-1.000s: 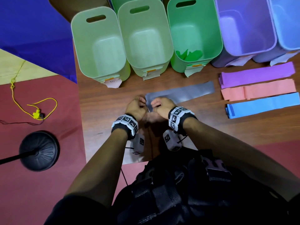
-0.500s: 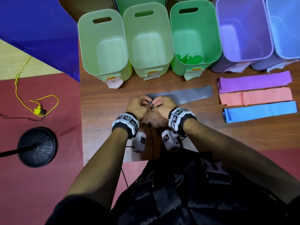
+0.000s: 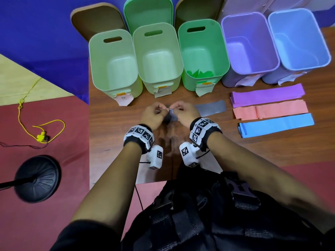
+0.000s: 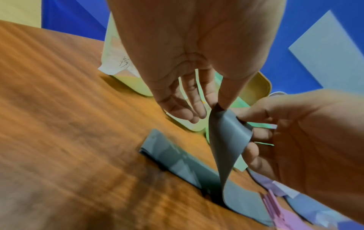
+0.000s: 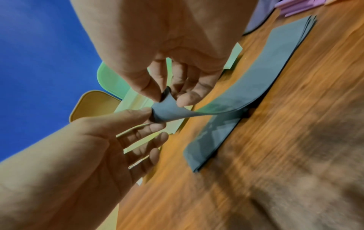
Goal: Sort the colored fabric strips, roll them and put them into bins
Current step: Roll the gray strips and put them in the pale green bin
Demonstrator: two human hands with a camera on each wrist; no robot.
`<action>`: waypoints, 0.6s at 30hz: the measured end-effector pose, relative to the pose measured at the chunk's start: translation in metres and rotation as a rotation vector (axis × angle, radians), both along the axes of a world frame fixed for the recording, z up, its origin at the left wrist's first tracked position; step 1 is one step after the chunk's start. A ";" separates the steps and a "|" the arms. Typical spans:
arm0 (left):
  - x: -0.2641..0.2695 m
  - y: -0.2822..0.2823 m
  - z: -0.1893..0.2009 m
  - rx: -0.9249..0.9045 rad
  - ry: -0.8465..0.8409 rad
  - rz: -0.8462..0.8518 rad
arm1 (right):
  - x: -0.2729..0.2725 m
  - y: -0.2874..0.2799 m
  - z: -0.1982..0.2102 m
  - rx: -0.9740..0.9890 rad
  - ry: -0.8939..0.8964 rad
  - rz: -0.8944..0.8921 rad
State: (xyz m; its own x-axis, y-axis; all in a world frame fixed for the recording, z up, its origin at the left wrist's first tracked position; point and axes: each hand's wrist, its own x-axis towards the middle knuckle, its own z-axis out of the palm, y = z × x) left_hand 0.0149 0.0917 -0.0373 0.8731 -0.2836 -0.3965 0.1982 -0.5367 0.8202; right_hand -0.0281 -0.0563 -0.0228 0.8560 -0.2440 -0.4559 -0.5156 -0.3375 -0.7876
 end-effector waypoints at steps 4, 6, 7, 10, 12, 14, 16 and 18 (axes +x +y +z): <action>0.000 -0.005 0.014 -0.061 -0.025 0.061 | 0.001 -0.002 0.006 0.051 -0.082 -0.060; -0.001 -0.006 0.022 -0.103 -0.034 0.065 | 0.001 -0.001 0.012 0.083 -0.132 -0.082; 0.000 -0.006 0.026 -0.126 -0.042 0.070 | 0.001 -0.002 0.015 0.096 -0.161 -0.098; -0.002 -0.007 0.039 -0.192 -0.070 0.081 | 0.000 -0.002 0.025 0.128 -0.228 -0.129; -0.004 -0.008 0.049 -0.208 -0.125 0.074 | -0.001 -0.004 0.034 0.157 -0.267 -0.134; -0.007 -0.010 0.059 -0.224 -0.178 0.077 | -0.003 -0.008 0.046 0.199 -0.329 -0.117; -0.008 -0.012 0.066 -0.233 -0.213 0.098 | -0.002 -0.012 0.055 0.246 -0.370 -0.080; -0.010 -0.013 0.075 -0.237 -0.240 0.129 | -0.001 -0.017 0.060 0.287 -0.362 -0.047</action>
State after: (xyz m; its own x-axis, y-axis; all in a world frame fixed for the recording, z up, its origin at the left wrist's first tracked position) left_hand 0.0049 0.0787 0.0376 0.9680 -0.2245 -0.1121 0.0384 -0.3091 0.9503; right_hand -0.0295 -0.0734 0.0374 0.9635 -0.1940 -0.1846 -0.1999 -0.0621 -0.9779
